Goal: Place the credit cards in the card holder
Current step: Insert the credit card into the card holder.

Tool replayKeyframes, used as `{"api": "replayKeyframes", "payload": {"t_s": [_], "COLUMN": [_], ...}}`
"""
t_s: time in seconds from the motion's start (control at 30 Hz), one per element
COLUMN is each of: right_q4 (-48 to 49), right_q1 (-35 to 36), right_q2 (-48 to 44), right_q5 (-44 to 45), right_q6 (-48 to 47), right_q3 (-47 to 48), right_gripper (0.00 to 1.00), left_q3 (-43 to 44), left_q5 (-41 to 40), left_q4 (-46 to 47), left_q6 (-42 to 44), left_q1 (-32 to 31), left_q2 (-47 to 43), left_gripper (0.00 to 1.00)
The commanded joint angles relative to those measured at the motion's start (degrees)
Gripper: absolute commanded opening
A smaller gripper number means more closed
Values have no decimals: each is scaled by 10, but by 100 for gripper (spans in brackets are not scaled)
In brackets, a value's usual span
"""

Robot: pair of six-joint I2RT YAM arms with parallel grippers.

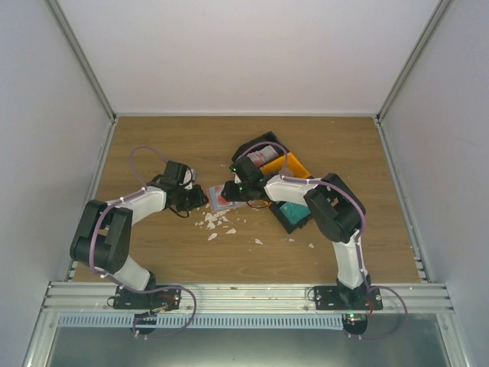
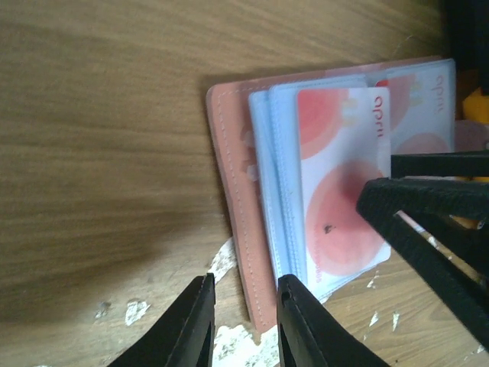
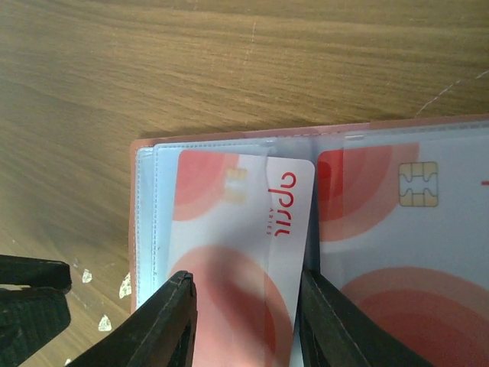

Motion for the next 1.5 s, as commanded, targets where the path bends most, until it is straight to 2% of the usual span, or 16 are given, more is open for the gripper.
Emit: {"api": "replayKeyframes", "payload": {"t_s": [0.0, 0.2, 0.47, 0.67, 0.8, 0.93, 1.1, 1.37, 1.47], "right_q4": [-42, -65, -95, -111, -123, -123, -136, -141, -106], "right_q1": [6, 11, 13, 13, 13, 19, 27, 30, 29], "right_q2": [4, -8, 26, 59, 60, 49, 46, 59, 50], "right_q5": [46, 86, 95, 70, 103, 129, 166, 151, 80], "right_q6": [-32, -51, -76, -88, -83, -84, -85, -79, -79], "right_q3": [13, 29, 77, 102, 106, 103, 112, 113, 99], "right_gripper": [38, 46, 50, 50, 50, 54, 57, 59, 59], "left_q3": [24, 33, 41, 52, 55, 58, 58, 59, 59], "left_q5": [16, 25, 39, 29, 18, 21, 21, 22, 24], "left_q4": [31, 43, 60, 53, 49, 49, 52, 52, 52], "left_q6": [3, -4, -10, -17, -18, -18, -19, -20, -19], "left_q1": [-3, -3, -3, -3, -3, -3, -3, -3, -3], "left_q2": [11, 21, 50, 67, 73, 80, 81, 86, 89], "left_gripper": [28, 29, 35, 36, 38, 38, 32, 29, 29]}}
